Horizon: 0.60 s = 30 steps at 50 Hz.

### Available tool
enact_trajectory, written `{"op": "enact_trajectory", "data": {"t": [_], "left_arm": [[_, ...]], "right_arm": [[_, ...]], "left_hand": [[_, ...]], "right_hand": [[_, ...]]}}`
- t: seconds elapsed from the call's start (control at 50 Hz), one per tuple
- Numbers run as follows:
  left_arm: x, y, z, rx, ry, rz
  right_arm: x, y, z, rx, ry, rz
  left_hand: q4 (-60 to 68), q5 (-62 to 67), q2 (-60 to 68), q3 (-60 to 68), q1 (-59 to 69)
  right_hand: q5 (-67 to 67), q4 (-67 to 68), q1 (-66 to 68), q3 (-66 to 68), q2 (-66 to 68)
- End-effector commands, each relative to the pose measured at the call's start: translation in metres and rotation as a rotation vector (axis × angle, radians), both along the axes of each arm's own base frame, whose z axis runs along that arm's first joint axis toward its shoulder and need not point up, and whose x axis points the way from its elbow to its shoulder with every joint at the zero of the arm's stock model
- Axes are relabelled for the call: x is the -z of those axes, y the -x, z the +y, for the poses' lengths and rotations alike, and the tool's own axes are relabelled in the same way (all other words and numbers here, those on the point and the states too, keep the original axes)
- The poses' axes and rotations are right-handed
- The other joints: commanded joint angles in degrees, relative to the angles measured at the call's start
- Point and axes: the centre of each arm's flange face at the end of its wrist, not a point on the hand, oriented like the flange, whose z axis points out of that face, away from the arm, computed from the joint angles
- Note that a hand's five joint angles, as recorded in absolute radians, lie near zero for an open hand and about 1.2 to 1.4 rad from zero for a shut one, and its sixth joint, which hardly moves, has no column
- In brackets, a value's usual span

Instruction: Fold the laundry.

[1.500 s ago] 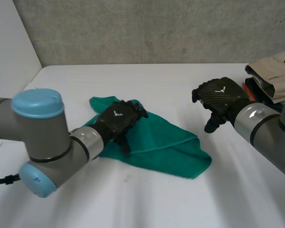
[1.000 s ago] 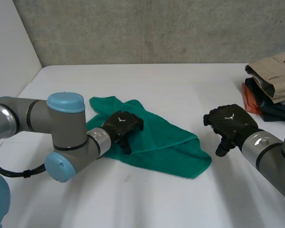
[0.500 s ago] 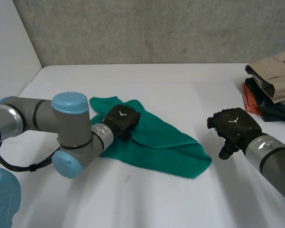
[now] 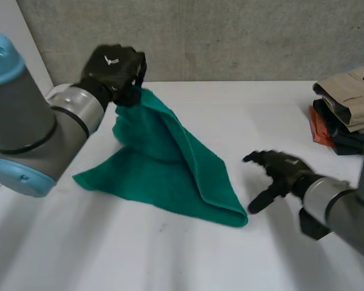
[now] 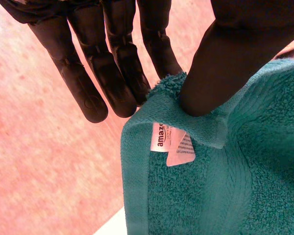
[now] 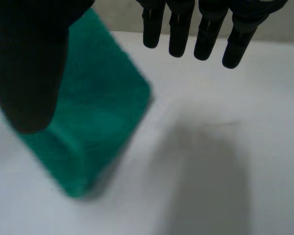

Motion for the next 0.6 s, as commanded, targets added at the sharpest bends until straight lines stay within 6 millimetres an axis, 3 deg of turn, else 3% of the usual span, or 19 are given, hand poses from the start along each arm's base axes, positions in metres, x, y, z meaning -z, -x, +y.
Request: {"op": "enact_trajectory", "data": {"t": [0.02,0.16,0.22,0.24,0.26,0.28,0.32,0.34,0.4,0.42,0.48,0.56,0.6], "left_arm": [[-0.023,-0.005,0.006,-0.004,0.040,0.022],[-0.046,-0.009,0.015,-0.012,0.071,0.047],[-0.055,-0.011,0.019,-0.014,0.082,0.063],[-0.057,-0.012,0.020,-0.014,0.083,0.067],[-0.059,-0.014,0.021,-0.018,0.085,0.072],[-0.060,-0.014,0.023,-0.017,0.084,0.077],[-0.060,-0.016,0.025,-0.019,0.073,0.082],[-0.060,-0.020,0.026,-0.028,0.063,0.089],[-0.063,-0.032,0.025,-0.057,0.054,0.109],[-0.064,-0.036,0.024,-0.069,0.055,0.115],[-0.070,-0.052,0.020,-0.110,0.058,0.145],[-0.076,-0.072,0.012,-0.176,0.050,0.197],[-0.075,-0.080,0.008,-0.198,0.032,0.221]], "right_arm": [[0.029,-0.031,0.015,-0.052,-0.036,-0.036],[0.050,-0.052,0.016,-0.011,0.006,-0.010],[0.054,-0.057,0.016,0.033,0.038,0.019],[0.054,-0.057,0.014,0.048,0.054,0.022],[0.048,-0.057,0.010,0.088,0.104,0.018],[0.043,-0.057,0.006,0.107,0.139,0.011],[0.026,-0.055,0.002,0.142,0.222,-0.003],[0.001,-0.049,-0.004,0.172,0.322,-0.016],[-0.042,-0.035,-0.019,0.204,0.495,-0.003],[-0.068,-0.027,-0.026,0.198,0.609,0.038],[-0.114,-0.024,-0.034,0.124,0.820,0.158],[-0.146,-0.032,-0.034,0.043,0.931,0.307],[-0.152,-0.033,-0.035,0.032,0.928,0.353]], "left_hand": [[11.29,14.79,11.49,11.91,14.09],[11.29,14.79,11.49,11.91,14.09],[11.29,14.79,11.49,11.91,14.09],[11.29,14.79,11.49,11.91,14.09],[11.29,14.79,11.49,11.91,14.09],[11.29,14.79,11.49,11.91,14.09],[11.29,14.79,11.49,11.91,14.09],[11.29,14.79,11.49,11.91,14.09],[11.29,14.79,11.49,11.91,14.09],[11.29,14.79,11.49,11.91,14.09],[11.29,14.79,11.49,11.91,14.09],[11.29,14.79,11.49,11.91,14.09],[11.29,14.79,11.49,11.91,14.09]], "right_hand": [[0.56,-1.20,-2.06,-0.85,-1.02],[3.58,1.82,0.96,2.16,2.00],[28.04,26.28,25.42,26.63,26.46],[41.97,40.21,39.35,40.56,40.39],[64.11,62.35,61.50,62.70,62.54],[64.34,62.57,61.72,62.92,62.76],[64.34,62.58,61.72,62.92,62.76],[64.34,62.58,61.72,62.92,62.76],[64.34,62.58,61.72,62.92,62.76],[64.34,62.58,61.72,62.92,62.76],[64.34,62.58,61.72,62.92,62.76],[64.34,62.58,61.72,62.92,62.76],[64.34,62.58,61.72,62.92,62.76]]}}
